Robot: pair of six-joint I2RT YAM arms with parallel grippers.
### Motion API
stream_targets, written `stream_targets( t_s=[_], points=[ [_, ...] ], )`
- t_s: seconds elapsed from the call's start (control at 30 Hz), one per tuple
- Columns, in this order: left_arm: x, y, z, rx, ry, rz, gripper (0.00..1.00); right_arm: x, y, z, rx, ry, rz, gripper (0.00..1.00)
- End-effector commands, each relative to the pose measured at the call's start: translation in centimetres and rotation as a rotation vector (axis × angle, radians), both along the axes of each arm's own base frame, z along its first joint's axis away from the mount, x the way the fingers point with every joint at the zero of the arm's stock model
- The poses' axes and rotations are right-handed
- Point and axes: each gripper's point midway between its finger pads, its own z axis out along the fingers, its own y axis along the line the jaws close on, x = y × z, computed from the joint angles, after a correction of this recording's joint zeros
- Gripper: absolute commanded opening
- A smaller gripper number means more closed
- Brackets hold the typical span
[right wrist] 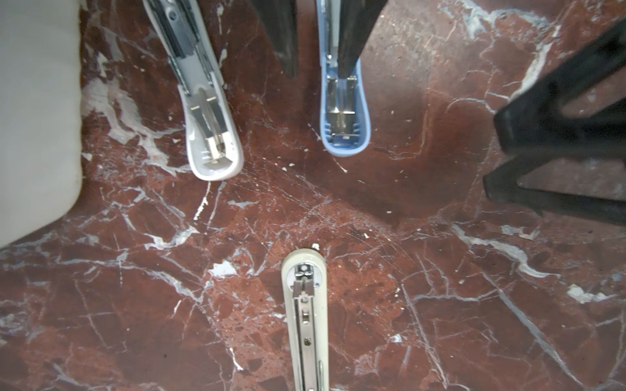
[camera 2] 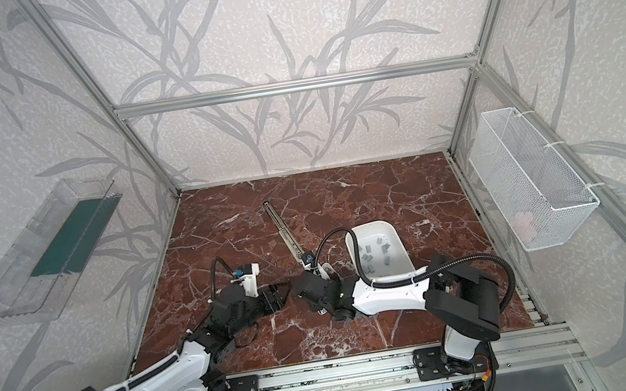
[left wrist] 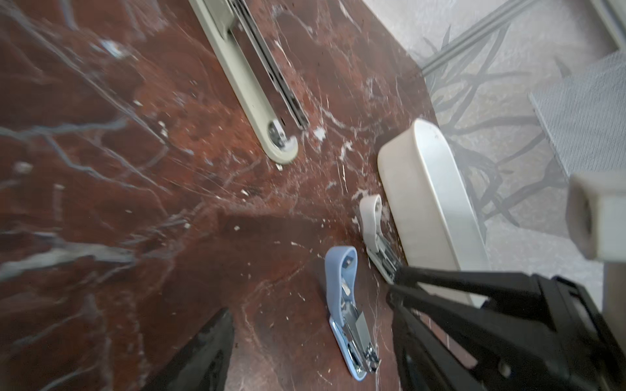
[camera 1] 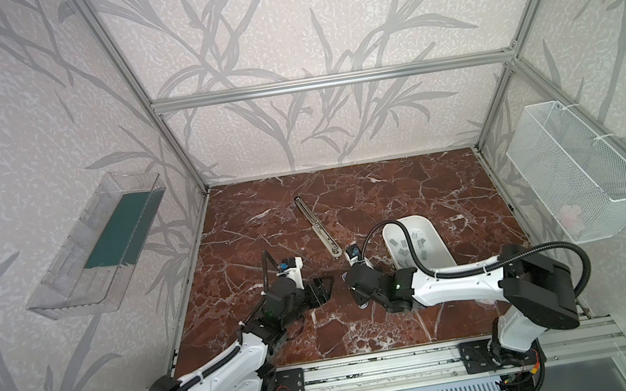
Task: Load the staples into the stapler
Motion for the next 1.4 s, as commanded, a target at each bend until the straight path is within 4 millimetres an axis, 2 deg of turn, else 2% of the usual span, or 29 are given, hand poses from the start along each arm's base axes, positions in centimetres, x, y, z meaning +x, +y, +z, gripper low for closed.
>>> stream_targets(
  t_s=[0.0, 0.07, 0.2, 0.37, 0.43, 0.5, 0.67, 0.77, 0.97, 1.37],
  points=[
    [1.5, -3.2, 3.3, -0.048, -0.127, -0.051, 0.74, 0.4, -0.3, 1.8, 0.048, -0.037, -0.005, 0.24],
    [1.6, -4.4, 2.6, -0.035, -0.128, -0.078, 0.74, 0.3, -0.8, 1.9, 0.052, -0.043, -0.008, 0.24],
    [2.3, -5.4, 1.0, -0.033, -0.105, -0.089, 0.71, 0.2, -1.7, 1.5, 0.064, -0.04, -0.018, 0.24],
    [2.9, -7.1, 0.1, -0.069, -0.097, -0.132, 0.56, 0.0, -2.1, 1.4, 0.08, -0.039, -0.012, 0.24],
    [3.1, -7.4, -0.5, -0.064, -0.091, -0.144, 0.53, -0.1, -2.2, 1.5, 0.083, -0.042, -0.009, 0.24],
    [3.3, -7.6, -1.0, -0.052, -0.086, -0.145, 0.52, -0.1, -2.2, 1.5, 0.089, -0.044, -0.006, 0.24],
    [3.4, -7.6, -1.2, -0.036, -0.102, -0.147, 0.39, -0.2, -1.5, 1.2, 0.103, -0.033, 0.012, 0.24],
    [3.5, -7.7, -1.2, -0.03, -0.112, -0.157, 0.28, -0.2, -0.9, 0.9, 0.109, -0.023, 0.025, 0.23],
    [3.4, -7.6, -1.0, -0.018, -0.137, -0.168, 0.16, -0.1, 0.0, 0.7, 0.111, -0.014, 0.04, 0.22],
    [2.9, -7.7, -0.6, -0.057, -0.279, -0.211, 0.14, -0.2, 0.2, 0.6, 0.092, 0.004, 0.055, 0.2]
  ],
)
